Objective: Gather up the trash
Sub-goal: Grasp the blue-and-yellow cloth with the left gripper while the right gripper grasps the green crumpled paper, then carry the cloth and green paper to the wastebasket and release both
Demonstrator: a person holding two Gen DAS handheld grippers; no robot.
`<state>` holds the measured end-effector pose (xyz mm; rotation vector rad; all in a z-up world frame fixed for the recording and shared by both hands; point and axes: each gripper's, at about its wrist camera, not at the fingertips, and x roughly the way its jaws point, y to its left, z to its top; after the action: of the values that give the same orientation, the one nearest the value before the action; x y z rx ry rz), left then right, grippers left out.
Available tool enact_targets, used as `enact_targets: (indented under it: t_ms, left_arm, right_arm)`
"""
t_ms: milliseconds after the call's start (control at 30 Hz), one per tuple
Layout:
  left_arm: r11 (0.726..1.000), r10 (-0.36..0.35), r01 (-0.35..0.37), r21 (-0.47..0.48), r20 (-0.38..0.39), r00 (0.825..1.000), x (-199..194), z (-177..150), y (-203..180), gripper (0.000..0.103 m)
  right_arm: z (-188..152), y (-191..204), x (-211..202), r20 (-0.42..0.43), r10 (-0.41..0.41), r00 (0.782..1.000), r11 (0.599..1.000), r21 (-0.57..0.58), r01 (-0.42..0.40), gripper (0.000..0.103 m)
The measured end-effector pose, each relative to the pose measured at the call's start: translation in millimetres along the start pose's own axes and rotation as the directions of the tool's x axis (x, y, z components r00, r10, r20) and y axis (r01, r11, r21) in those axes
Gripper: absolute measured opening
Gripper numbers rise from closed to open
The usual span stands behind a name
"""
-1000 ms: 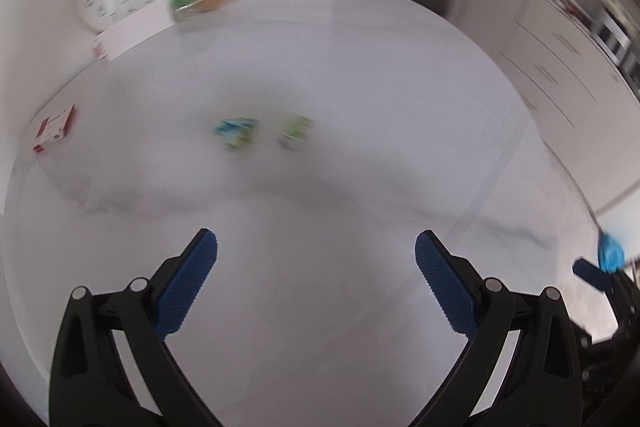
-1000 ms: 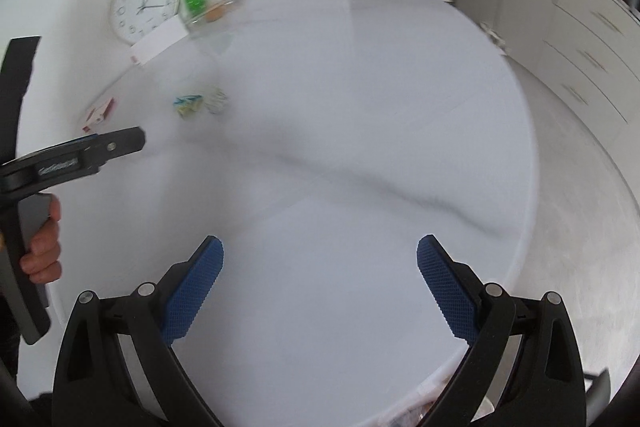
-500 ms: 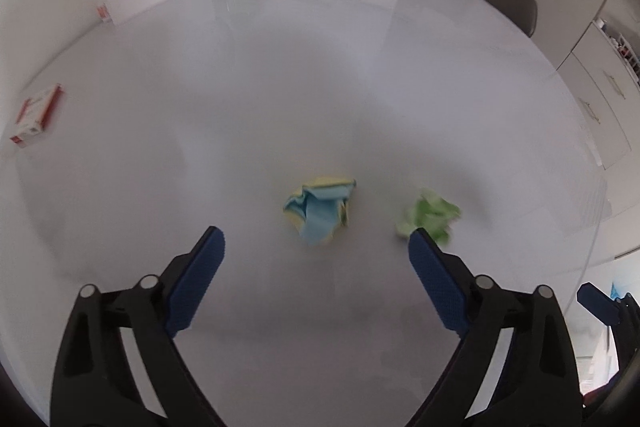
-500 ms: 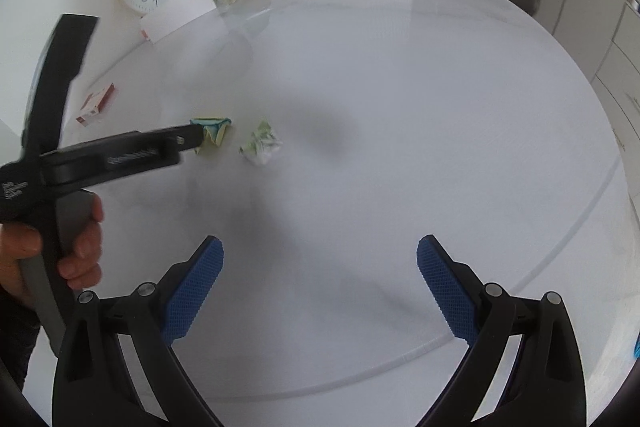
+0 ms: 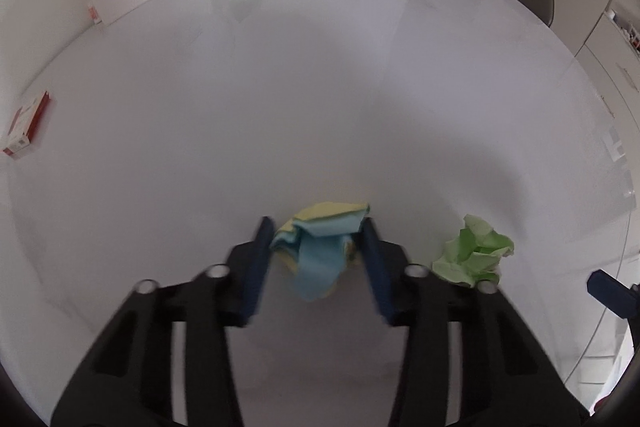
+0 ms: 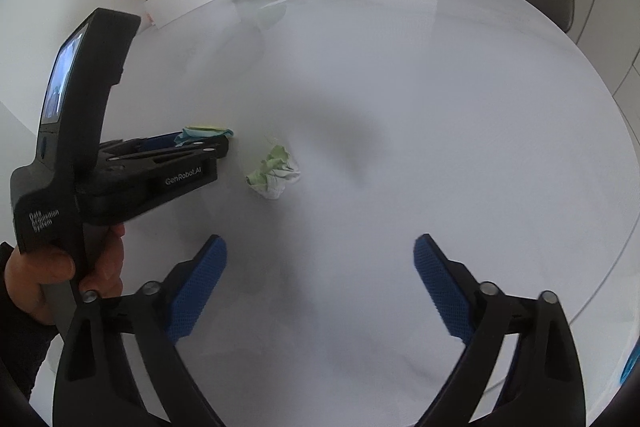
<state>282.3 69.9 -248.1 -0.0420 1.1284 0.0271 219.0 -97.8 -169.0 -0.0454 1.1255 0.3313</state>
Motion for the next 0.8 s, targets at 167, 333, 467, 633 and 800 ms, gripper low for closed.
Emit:
enact_targets:
  t_ms: [167,333,467,633,800]
  left_arm:
    - [0.998,-0.029,0.028,-0.052,-0.014,0.999,-6.8,-3.0,11.0,0.039]
    - [0.994,-0.031,0.03,-0.102,-0.008,0.999,-28.7,-11.9,27.6,0.039]
    - [0.993,-0.015,0.014,-0.119,-0.006,1.0,-45.6,-22.9,37.1,0.039]
    - [0.99,-0.006,0.005,-0.142,-0.004,1.0,-58.2,-34.5,44.7,0.039]
    - [0.991,-0.012,0.014,-0.134,0.011,1.0,-73.2,-37.0,40.9,0.039]
  right_arm:
    - [14.5,7.3,14.1,0.019,-0.001,1.0,1.0,-0.005,0.001,0.081]
    - [28.5,19.6,35.5,0.009,0.012,1.0,1.0,-0.024,-0.012,0.074]
    - [34.1,30.0,47.4,-0.004,0.0,1.0,0.998,-0.066,0.0,0.069]
    - [36.4,38.6,53.6,-0.01,-0.062,0.998,0.989,-0.133,0.06,0.038]
    - [31.9,33.2,36.0,0.013,-0.053,0.998,0.991,-0.119,0.055,0.037]
